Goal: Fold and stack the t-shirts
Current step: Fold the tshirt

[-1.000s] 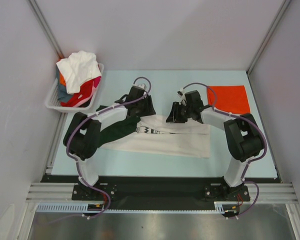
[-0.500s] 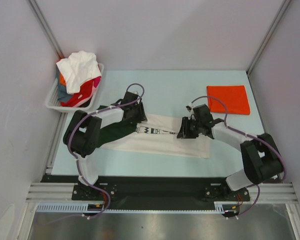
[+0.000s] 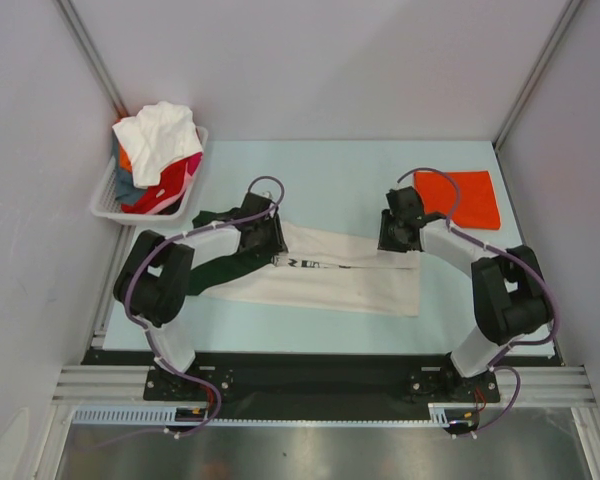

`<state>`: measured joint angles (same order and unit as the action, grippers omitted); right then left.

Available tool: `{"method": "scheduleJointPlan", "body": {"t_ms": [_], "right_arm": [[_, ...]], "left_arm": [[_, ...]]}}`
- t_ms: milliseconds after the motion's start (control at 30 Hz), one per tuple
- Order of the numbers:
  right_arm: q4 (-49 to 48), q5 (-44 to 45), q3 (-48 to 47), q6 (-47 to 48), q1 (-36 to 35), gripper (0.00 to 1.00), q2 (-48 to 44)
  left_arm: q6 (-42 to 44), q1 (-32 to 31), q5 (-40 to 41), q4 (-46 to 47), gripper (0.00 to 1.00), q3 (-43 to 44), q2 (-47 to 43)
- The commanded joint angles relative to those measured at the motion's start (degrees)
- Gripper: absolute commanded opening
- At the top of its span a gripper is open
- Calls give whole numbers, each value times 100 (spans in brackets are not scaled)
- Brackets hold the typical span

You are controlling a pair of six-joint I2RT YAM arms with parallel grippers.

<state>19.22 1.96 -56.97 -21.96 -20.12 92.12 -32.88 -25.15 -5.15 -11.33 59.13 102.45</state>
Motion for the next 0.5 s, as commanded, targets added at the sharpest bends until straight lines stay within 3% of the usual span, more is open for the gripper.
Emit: {"method": "scheduleJointPlan", "body": {"t_ms": [0,200,467], "right_arm": [[485,1155,-507,139,-115,31,332],[1057,2168,-526,227,-510,29,580],[1540,2301,291,-62,-817,26,-367]], "left_arm": [[194,-34,-30,-71,39,-174,-331],[221,-34,-65,17,37,-402,-410],[300,36,-136,52,36,-447,-279]]}}
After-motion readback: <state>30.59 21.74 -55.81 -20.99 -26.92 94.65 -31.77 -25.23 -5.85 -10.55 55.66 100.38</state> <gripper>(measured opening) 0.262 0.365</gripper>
